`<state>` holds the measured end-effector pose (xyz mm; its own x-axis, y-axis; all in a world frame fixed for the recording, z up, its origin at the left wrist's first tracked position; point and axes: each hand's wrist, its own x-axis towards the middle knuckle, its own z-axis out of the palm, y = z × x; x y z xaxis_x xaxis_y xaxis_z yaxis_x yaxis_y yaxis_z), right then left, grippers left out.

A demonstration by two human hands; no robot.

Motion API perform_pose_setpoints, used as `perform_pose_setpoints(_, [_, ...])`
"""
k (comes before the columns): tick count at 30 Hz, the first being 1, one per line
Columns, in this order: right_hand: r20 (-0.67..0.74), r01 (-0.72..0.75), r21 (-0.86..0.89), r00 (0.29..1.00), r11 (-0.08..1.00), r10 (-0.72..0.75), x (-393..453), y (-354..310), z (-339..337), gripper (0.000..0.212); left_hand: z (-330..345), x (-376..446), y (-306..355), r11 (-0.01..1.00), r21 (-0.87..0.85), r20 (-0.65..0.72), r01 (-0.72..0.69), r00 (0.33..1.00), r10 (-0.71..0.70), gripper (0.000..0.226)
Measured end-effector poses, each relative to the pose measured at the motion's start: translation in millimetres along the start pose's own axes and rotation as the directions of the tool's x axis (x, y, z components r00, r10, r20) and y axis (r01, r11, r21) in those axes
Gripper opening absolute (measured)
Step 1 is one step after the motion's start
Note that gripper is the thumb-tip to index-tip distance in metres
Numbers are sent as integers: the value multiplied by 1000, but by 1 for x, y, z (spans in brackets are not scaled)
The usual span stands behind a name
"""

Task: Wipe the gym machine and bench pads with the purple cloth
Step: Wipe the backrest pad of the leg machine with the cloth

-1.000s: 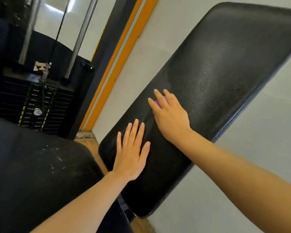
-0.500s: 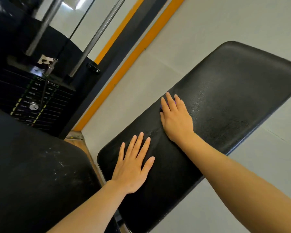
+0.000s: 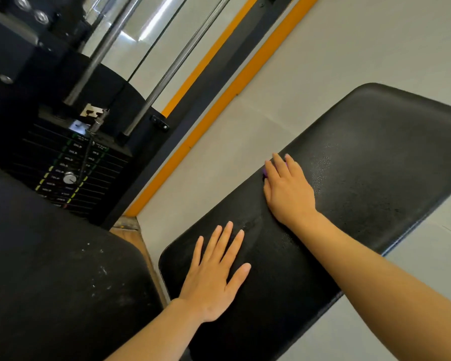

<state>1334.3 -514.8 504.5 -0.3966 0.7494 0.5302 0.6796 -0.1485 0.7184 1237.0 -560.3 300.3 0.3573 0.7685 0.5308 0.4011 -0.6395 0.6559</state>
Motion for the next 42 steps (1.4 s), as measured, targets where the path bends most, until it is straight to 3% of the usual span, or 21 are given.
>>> perform_pose_setpoints(3, [125, 12, -3, 992, 1000, -12, 41, 3, 3, 45, 1, 0, -2, 1000, 13, -12, -7, 1000, 7, 62])
perform_pose_setpoints(8, [-35, 56, 26, 998, 998, -55, -22, 0, -15, 43, 1, 1, -3, 1000, 28, -20, -2, 1000, 3, 64])
perform_pose_setpoints(11, [-1, 176, 41, 984, 984, -176, -78, 3, -34, 49, 1, 2, -2, 999, 35, -1, 2, 1000, -2, 65])
perform_pose_setpoints(14, [-4, 216, 23, 976, 976, -216, -60, 17, -32, 48, 1, 2, -3, 1000, 26, 4, 5, 1000, -5, 67])
perform_pose_setpoints(20, [80, -92, 6, 993, 996, 92, 50, 28, -20, 57, 0, 3, -7, 1000, -5, 19, -19, 1000, 20, 65])
perform_pose_setpoints(22, [123, -29, -70, 992, 997, 38, 44, 8, -20, 44, -2, 2, -7, 1000, -4, 23, -23, 999, 23, 65])
perform_pose_setpoints(26, [128, 256, 156, 953, 954, -276, -19, -26, -7, 38, -2, 2, -6, 1000, 9, 22, -15, 1000, 15, 67])
perform_pose_setpoints(28, [115, 317, 203, 932, 926, -345, -23, -17, -2, 37, -1, 2, -6, 1000, 7, 29, -21, 999, 21, 66])
perform_pose_setpoints(30, [61, 262, 169, 959, 950, -275, -2, 0, -3, 32, -1, 2, -8, 1000, -7, 31, -30, 999, 30, 64])
perform_pose_setpoints(33, [3, 1, 111, 1000, 994, -1, 35, 24, -9, 29, -1, 2, -8, 999, -24, 30, -38, 999, 39, 63])
perform_pose_setpoints(35, [-61, -27, 108, 998, 994, 34, 33, 20, -6, 29, -2, 2, -9, 999, -25, 22, -41, 999, 41, 62])
perform_pose_setpoints(40, [26, 303, 196, 949, 933, -314, -38, -20, -1, 41, 0, 3, -9, 1000, -1, 27, -28, 999, 28, 63])
perform_pose_setpoints(42, [26, 343, 178, 935, 922, -353, -26, -9, -2, 39, 0, 3, -9, 1000, 7, 21, -29, 999, 29, 64])
